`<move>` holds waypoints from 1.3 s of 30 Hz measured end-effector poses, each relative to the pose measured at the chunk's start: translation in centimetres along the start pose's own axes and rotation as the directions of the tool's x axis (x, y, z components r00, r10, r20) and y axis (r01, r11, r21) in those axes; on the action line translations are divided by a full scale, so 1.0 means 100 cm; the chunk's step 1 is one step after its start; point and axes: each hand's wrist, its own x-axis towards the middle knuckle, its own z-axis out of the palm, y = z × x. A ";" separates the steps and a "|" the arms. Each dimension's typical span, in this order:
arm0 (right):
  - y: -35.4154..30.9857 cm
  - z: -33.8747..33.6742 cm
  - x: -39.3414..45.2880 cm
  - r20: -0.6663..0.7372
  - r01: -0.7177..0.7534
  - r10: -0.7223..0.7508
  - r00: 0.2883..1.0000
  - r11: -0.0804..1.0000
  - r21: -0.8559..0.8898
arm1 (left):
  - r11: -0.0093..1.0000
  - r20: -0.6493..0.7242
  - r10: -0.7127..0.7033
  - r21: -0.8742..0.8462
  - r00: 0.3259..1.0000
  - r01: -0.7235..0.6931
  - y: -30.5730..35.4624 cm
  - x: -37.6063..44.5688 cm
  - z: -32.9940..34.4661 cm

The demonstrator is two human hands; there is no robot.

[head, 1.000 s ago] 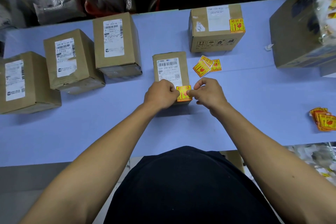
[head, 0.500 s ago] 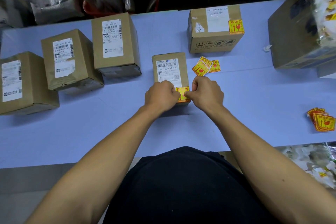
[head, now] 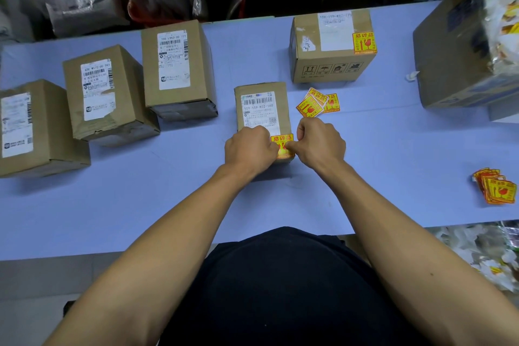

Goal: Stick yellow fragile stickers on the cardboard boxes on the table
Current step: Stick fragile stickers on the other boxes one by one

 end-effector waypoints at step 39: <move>-0.016 0.044 0.041 0.193 -0.070 -0.053 0.980 0.813 0.577 | 0.436 0.127 -0.225 -0.874 0.966 0.216 -0.031 0.044 0.023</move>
